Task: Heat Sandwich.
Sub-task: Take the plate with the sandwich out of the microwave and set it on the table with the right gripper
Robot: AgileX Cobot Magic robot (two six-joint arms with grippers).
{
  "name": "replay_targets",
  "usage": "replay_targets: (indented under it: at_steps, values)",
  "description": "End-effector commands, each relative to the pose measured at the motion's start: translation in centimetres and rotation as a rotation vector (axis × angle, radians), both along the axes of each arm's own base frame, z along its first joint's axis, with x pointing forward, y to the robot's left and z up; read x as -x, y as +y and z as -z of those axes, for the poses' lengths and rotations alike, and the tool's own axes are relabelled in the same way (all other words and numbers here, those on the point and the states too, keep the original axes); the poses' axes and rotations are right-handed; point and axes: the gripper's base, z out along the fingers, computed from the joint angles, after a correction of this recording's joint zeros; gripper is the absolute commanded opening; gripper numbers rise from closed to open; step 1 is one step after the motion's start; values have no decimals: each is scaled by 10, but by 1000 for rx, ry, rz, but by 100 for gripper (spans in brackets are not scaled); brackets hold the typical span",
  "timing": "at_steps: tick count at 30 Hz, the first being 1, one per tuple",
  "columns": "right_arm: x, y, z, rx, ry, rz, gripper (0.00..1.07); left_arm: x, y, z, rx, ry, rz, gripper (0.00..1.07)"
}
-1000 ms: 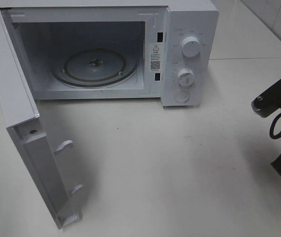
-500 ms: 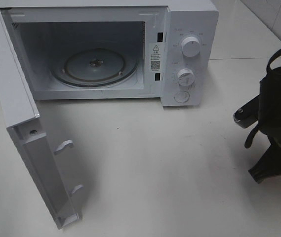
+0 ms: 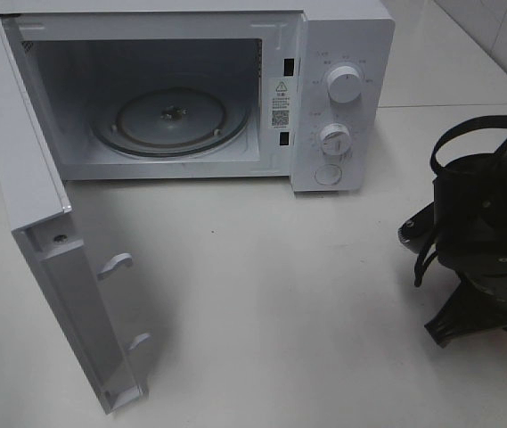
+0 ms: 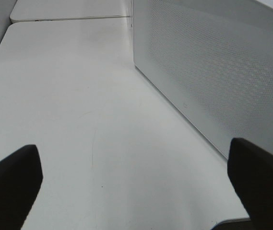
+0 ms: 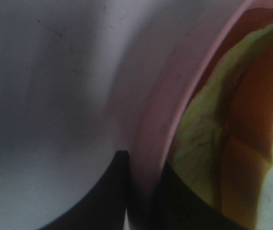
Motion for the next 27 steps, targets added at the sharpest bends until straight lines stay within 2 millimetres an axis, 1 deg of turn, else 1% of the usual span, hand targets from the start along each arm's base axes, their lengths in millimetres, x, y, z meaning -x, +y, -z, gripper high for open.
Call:
replay_targets:
  at_steps: [1, 3, 4, 11, 14, 20, 24, 25, 27]
  values:
    - [-3, -3, 2, 47, -12, -3, 3, 3, 0, 1, 0, -17, 1, 104]
    - [-3, -3, 6, 56, -1, -4, 4, 3, 0, 1, 0, -17, 1, 104]
    - [-3, -3, 12, 57, 14, -9, 4, 3, 0, 1, 0, -17, 1, 104]
    - [-5, 0, 21, 43, 28, -30, 4, 3, 0, 1, 0, -17, 1, 104]
    - [-5, 0, 28, 50, 47, -43, 5, 3, 0, 1, 0, -17, 1, 104]
    - [-5, 0, 32, 48, 41, -23, 7, 3, 0, 1, 0, -17, 1, 104]
    - [-5, 1, 32, 46, 41, -24, 11, 3, 0, 1, 0, -17, 1, 104]
    - [-5, 1, 32, 46, 41, -24, 13, 3, 0, 1, 0, -17, 1, 104]
    - [-5, 1, 32, 44, 43, -21, 20, 3, 0, 1, 0, -17, 1, 104]
